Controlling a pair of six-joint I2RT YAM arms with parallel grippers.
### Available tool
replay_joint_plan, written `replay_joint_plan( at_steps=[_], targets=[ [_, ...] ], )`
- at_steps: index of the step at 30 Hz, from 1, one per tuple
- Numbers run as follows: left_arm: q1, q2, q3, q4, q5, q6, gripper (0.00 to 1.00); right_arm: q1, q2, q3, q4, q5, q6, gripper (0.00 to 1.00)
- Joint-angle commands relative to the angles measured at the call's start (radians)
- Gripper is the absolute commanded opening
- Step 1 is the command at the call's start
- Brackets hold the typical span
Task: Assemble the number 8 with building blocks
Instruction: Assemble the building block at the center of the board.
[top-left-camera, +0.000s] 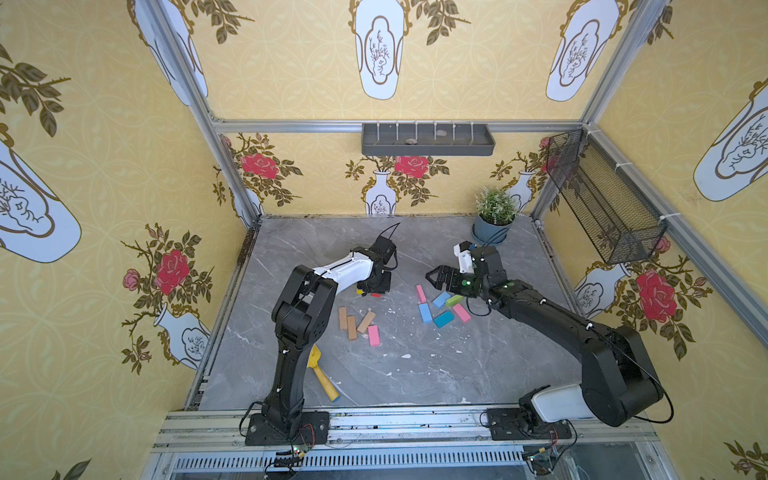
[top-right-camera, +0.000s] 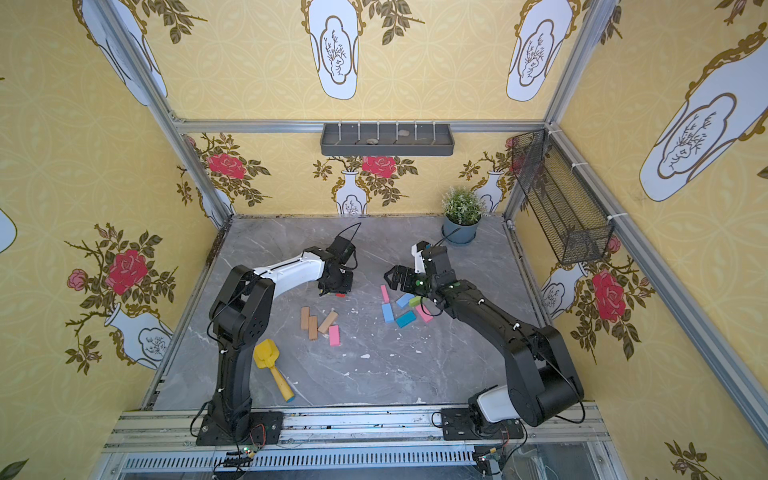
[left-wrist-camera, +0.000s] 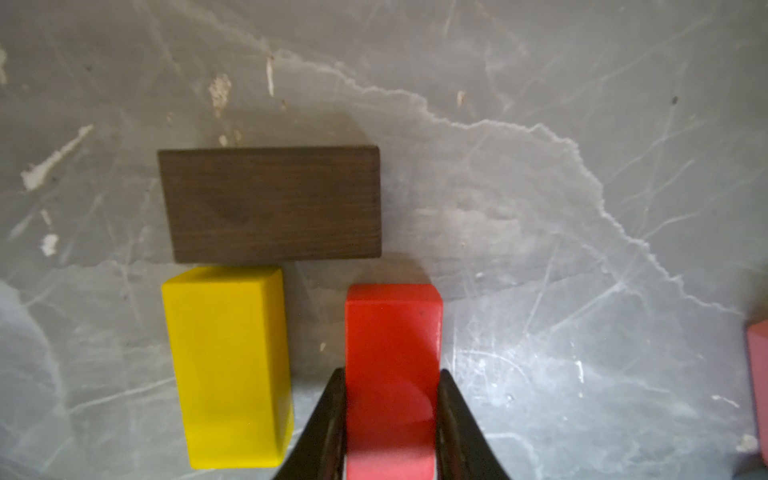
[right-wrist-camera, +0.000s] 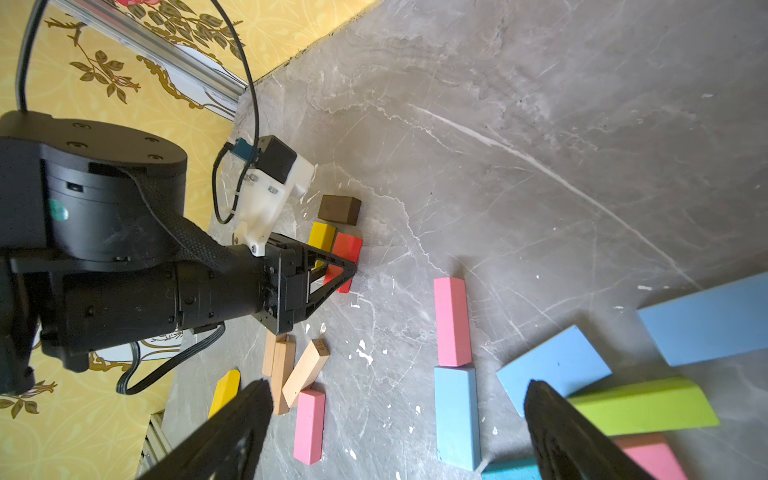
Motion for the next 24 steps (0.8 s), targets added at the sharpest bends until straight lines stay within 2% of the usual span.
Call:
replay_joint_plan(
  at_steps=[1, 16, 24],
  targets=[
    [0.003, 0.018, 0.005, -0.008, -0.002, -0.004, 0.21, -0.001, -0.004, 0.0, 0.023, -0.001, -0.007, 0.98],
    [0.023, 0.043, 0.019, 0.003, 0.013, -0.016, 0.21, -0.004, 0.003, -0.001, 0.022, -0.002, -0.009, 0.98],
    [0.023, 0.049, 0.019, 0.014, 0.026, -0.023, 0.25, -0.005, 0.013, -0.002, 0.025, -0.006, -0.01, 0.98]
  ],
)
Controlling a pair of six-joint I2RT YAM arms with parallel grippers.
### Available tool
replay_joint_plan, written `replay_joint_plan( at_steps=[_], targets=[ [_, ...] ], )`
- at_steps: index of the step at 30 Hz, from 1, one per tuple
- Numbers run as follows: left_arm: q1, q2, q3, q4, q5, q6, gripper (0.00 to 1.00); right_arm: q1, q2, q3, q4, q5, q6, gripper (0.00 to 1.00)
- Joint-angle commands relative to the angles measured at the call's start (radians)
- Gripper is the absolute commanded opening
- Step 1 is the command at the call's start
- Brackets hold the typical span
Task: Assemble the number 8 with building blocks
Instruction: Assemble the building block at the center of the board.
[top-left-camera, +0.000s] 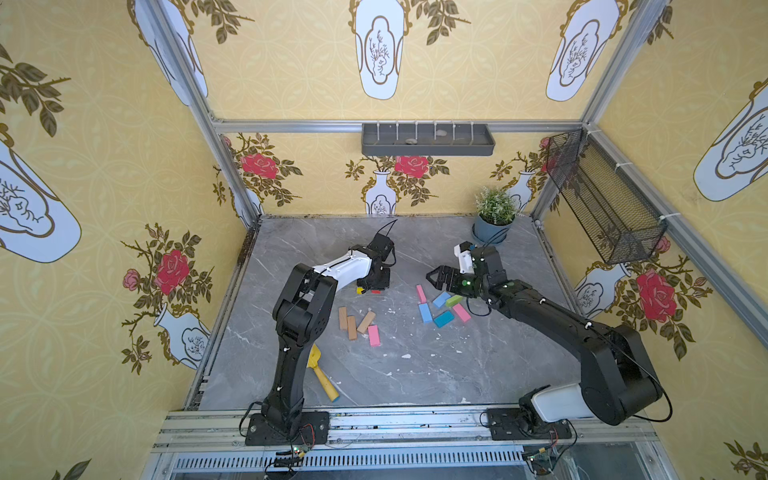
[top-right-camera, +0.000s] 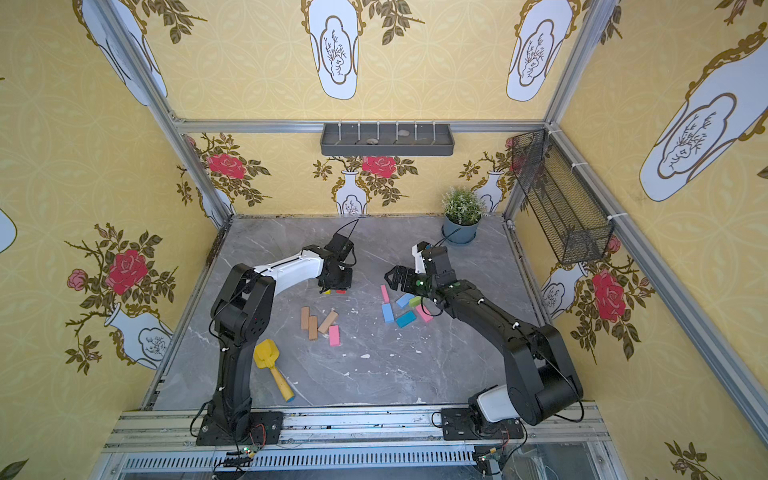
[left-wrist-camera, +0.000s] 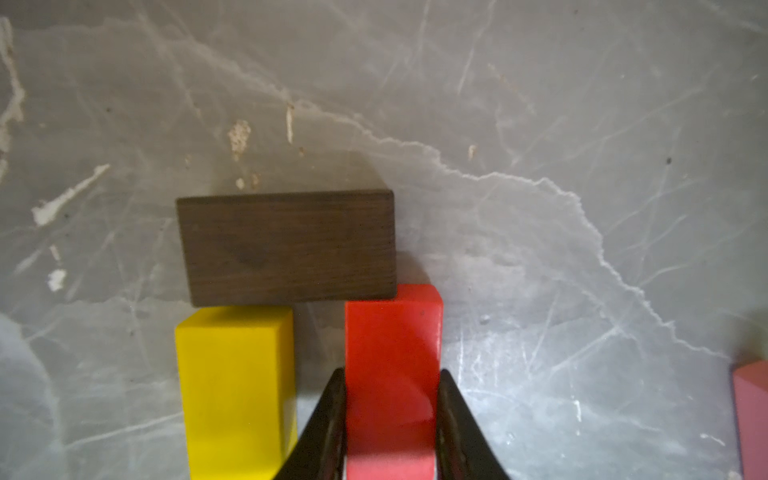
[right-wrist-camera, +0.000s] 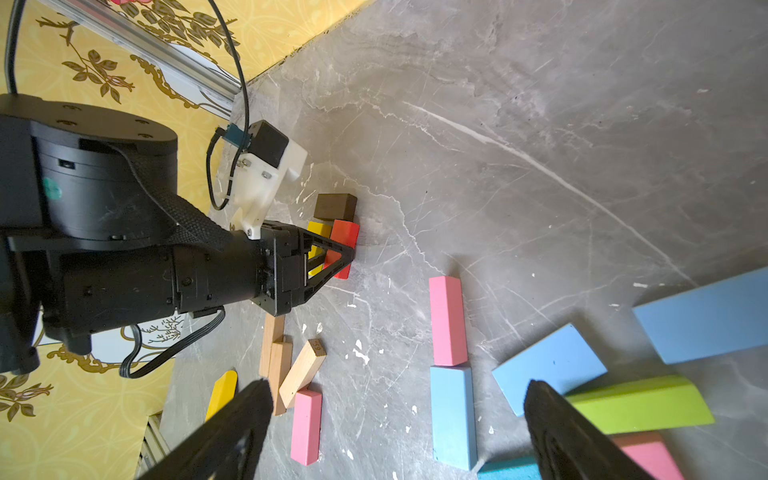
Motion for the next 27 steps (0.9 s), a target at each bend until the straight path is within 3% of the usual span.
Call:
replay_joint_plan(
  at_steps=[1, 27],
  targets=[
    [0.001, 0.023, -0.003, -0.015, 0.015, -0.013, 0.25, -0.002, 0.005, -0.001, 0.025, -0.005, -0.01, 0.98],
    [0.002, 0.004, -0.001, 0.005, 0.059, -0.043, 0.46, -0.003, 0.005, -0.013, 0.033, -0.008, -0.005, 0.98]
  ],
)
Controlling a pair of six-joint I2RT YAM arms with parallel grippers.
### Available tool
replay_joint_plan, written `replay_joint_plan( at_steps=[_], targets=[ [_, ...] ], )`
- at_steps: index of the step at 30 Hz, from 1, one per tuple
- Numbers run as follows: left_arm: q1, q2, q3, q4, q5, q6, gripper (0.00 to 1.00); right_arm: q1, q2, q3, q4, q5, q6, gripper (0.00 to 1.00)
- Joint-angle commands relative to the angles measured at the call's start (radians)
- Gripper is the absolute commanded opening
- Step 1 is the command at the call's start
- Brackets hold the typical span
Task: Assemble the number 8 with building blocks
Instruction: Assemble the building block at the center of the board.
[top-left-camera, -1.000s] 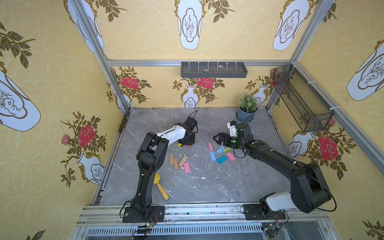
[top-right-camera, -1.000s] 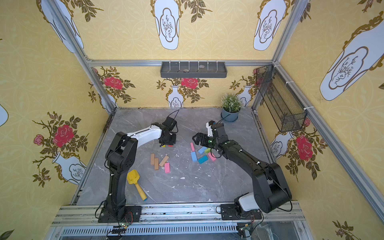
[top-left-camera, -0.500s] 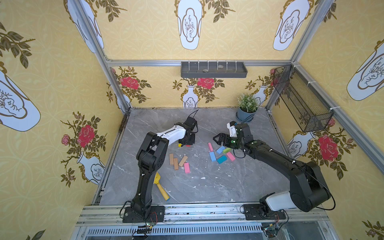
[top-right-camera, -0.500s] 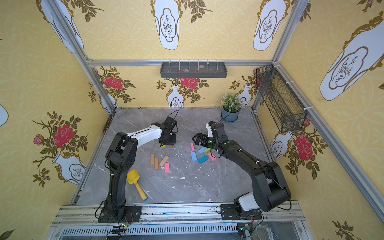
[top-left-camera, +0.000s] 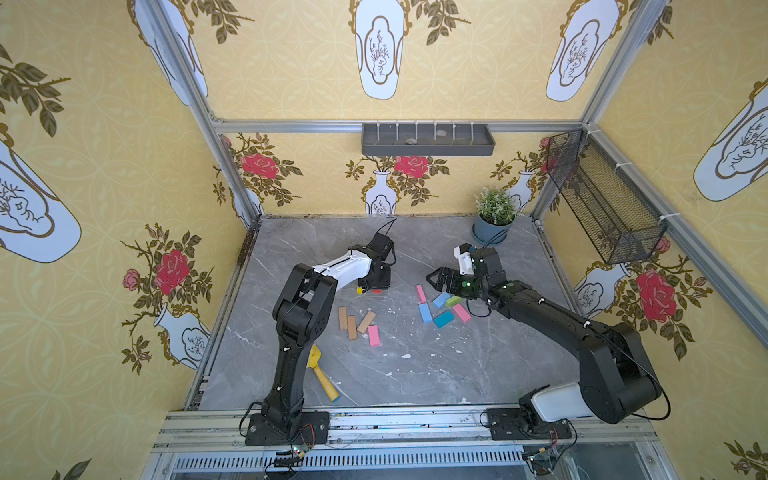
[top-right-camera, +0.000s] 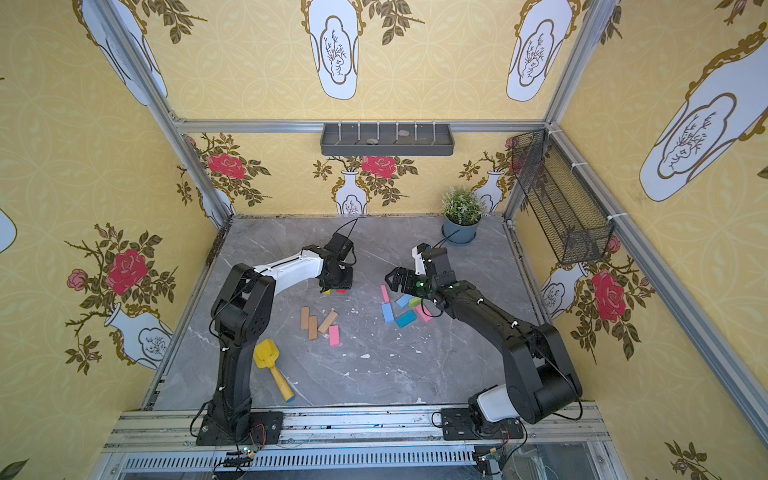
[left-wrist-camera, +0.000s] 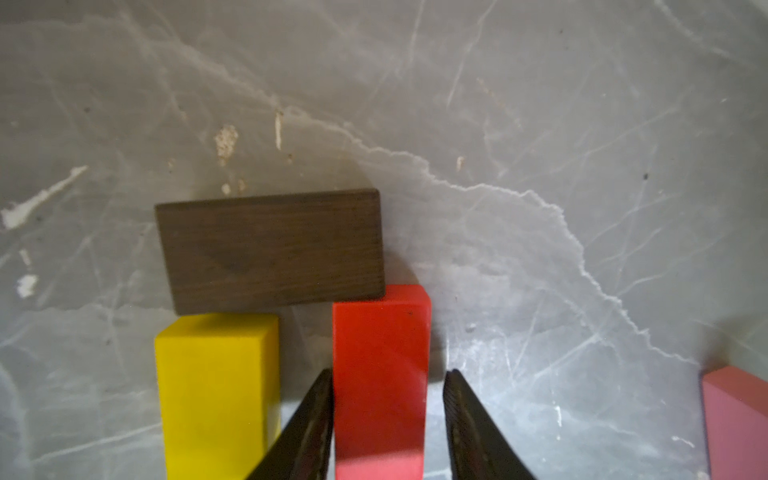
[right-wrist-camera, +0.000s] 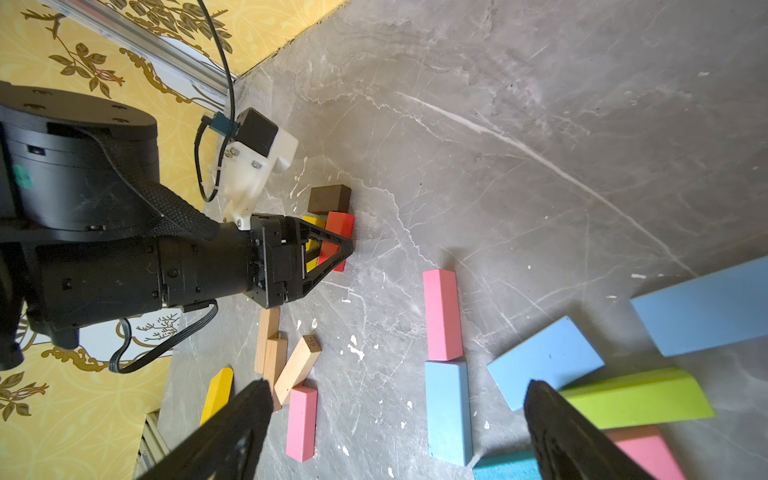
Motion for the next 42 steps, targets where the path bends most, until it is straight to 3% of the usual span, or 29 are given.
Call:
replay_joint_plan(
  at_steps=[1, 22, 34, 42],
  targets=[
    [0.001, 0.002, -0.002, -0.012, 0.024, -0.013, 0.47, -0.001, 0.0, -0.004, 0.034, -0.005, -0.005, 0.97],
    [0.001, -0.059, -0.038, 0.018, 0.027, -0.032, 0.57, 0.0, 0.011, -0.005, 0.048, -0.02, 0.002, 0.98],
    [0.0, -0.273, -0.116, 0.02, -0.056, -0.008, 0.71, 0.0, 0.004, -0.01, 0.059, -0.029, 0.001, 0.97],
    [0.002, -0.482, -0.34, 0.042, -0.103, -0.032, 0.77, 0.009, 0.009, -0.003, 0.053, -0.051, -0.017, 0.97]
  ],
)
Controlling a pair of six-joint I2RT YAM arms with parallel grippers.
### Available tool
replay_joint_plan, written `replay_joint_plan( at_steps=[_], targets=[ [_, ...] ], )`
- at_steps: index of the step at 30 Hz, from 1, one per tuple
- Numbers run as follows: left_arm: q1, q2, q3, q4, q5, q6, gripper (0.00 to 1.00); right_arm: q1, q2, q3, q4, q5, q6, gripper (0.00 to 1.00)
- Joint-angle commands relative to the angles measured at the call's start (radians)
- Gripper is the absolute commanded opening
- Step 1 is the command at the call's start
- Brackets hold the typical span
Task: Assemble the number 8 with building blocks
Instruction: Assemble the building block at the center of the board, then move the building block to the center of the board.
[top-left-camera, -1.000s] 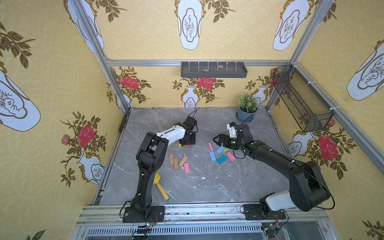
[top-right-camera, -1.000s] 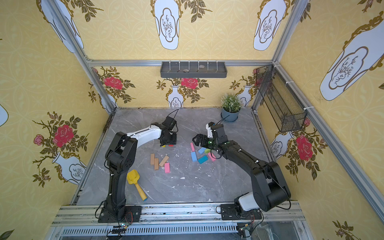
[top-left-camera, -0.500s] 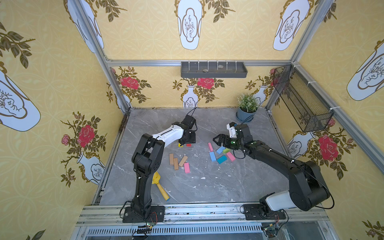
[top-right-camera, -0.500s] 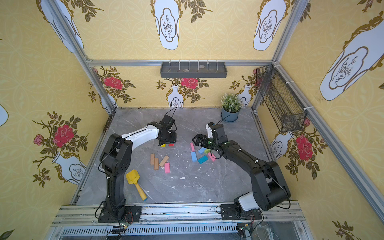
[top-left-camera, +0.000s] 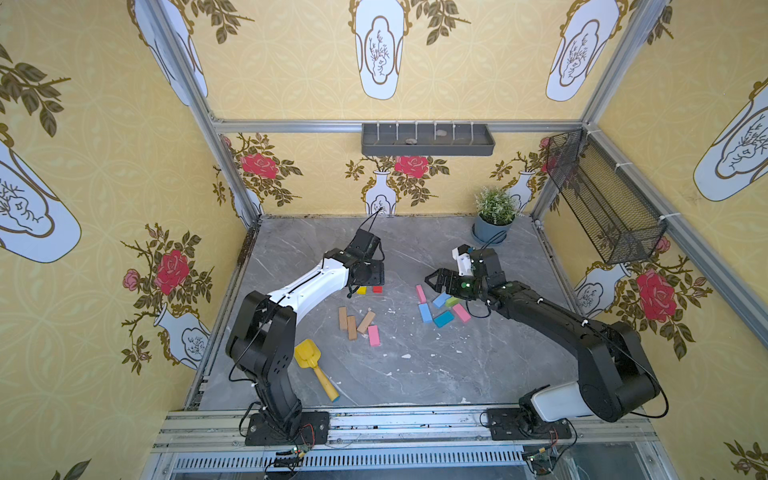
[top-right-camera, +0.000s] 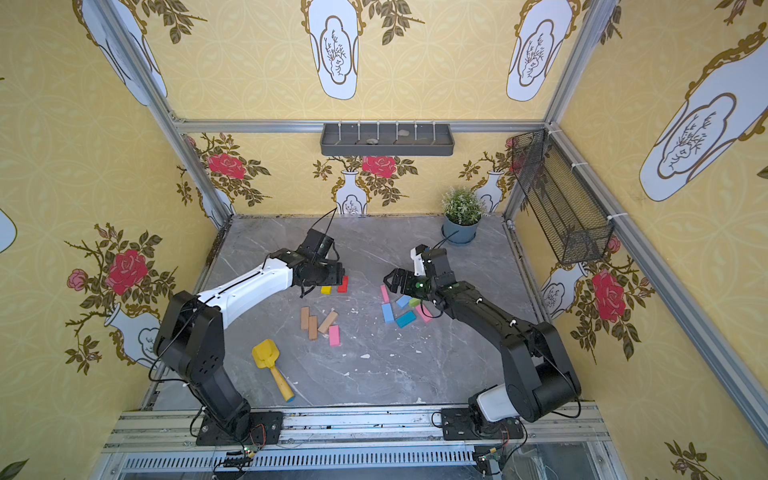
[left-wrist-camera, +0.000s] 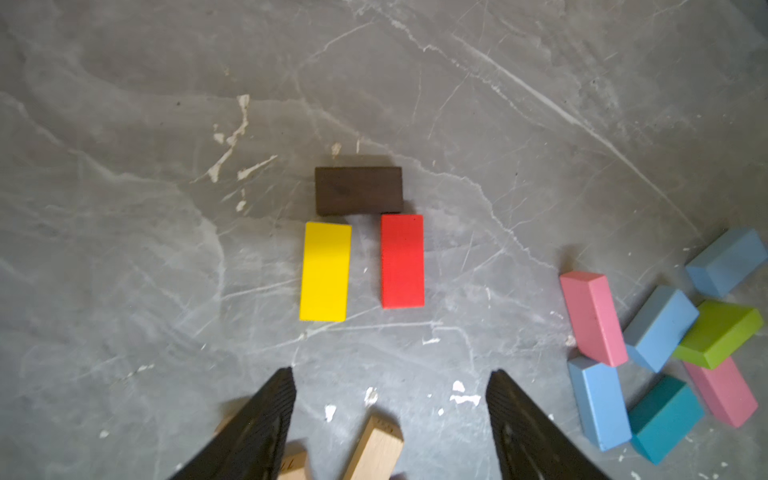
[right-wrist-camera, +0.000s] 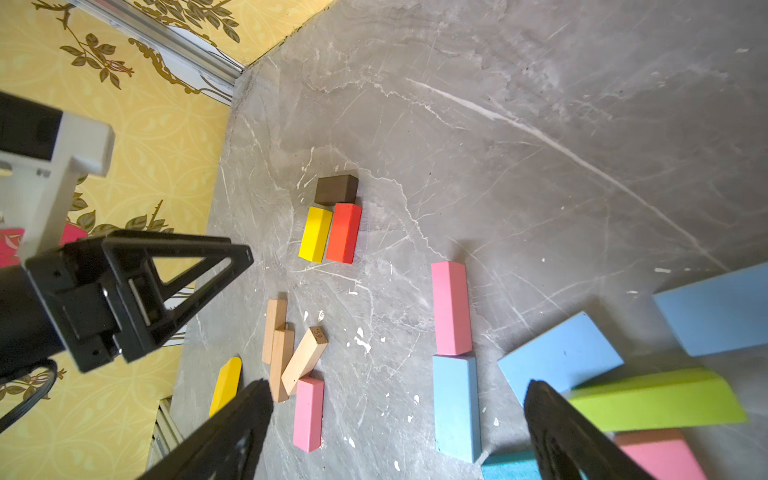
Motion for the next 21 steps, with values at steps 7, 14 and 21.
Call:
replay_joint_plan(
  at_steps=[7, 14, 21],
  targets=[
    [0.007, -0.24, -0.276, -0.003, -0.054, -0.066, 0.81, 0.031, 0.017, 0.017, 0.025, -0.016, -0.039, 0.98],
    [0.003, -0.286, -0.351, 0.017, -0.012, -0.093, 0.8, 0.088, 0.044, 0.052, -0.019, 0.028, -0.08, 0.97],
    [-0.075, -0.244, -0.298, 0.039, 0.056, -0.075, 0.8, 0.1, 0.026, 0.051, -0.032, 0.055, -0.086, 0.98]
  ],
)
